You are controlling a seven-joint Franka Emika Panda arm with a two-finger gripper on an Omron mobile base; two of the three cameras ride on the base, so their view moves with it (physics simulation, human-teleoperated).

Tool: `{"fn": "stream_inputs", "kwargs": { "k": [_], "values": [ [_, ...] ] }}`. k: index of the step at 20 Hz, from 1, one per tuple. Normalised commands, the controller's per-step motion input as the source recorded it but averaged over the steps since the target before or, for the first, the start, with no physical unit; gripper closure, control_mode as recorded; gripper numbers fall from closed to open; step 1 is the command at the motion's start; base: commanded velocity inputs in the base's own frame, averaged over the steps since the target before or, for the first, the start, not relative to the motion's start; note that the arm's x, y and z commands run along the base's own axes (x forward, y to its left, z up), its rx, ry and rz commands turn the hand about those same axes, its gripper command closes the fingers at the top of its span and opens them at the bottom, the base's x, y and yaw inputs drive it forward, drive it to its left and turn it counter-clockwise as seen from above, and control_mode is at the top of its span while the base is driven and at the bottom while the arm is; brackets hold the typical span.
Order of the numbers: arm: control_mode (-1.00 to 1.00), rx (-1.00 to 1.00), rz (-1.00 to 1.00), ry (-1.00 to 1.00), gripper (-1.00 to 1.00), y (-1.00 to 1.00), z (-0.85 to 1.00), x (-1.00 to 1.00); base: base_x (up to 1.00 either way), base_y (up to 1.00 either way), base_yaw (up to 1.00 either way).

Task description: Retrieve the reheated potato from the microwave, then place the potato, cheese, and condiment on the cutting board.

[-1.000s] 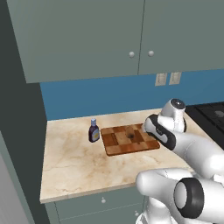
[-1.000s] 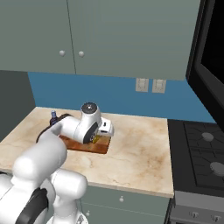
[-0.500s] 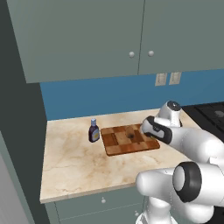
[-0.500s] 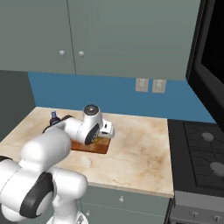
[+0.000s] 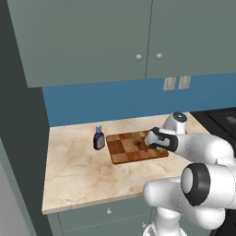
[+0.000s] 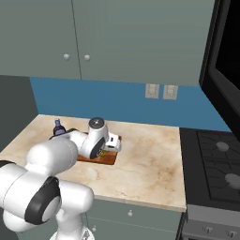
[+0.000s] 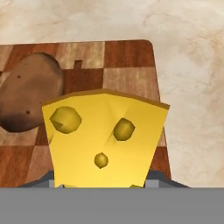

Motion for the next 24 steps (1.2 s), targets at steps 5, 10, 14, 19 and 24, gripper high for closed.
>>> {"fn": "stream_inputs", "kwargs": {
  "k": [5,10,14,19,24],
  "values": [
    [-1.00,0.00,0.00,0.00,-1.00,0.23,-0.03,0.00,0.00,0.00,0.00],
    [-1.00,0.00,0.00,0.00,-1.00,0.03,0.00,0.00,0.00,0.00,0.00],
    [-1.00,0.00,0.00,0.00,-1.00,-0.03,0.05,0.00,0.00,0.00,0.00],
    [-1.00,0.00,0.00,-0.02,-1.00,-0.10,0.31,-0.04,0.00,0.00,0.00],
    [-1.00,0.02,0.00,-0.08,-1.00,-0.01,0.69,-0.40,0.00,0.00,0.00]
  ]
}}
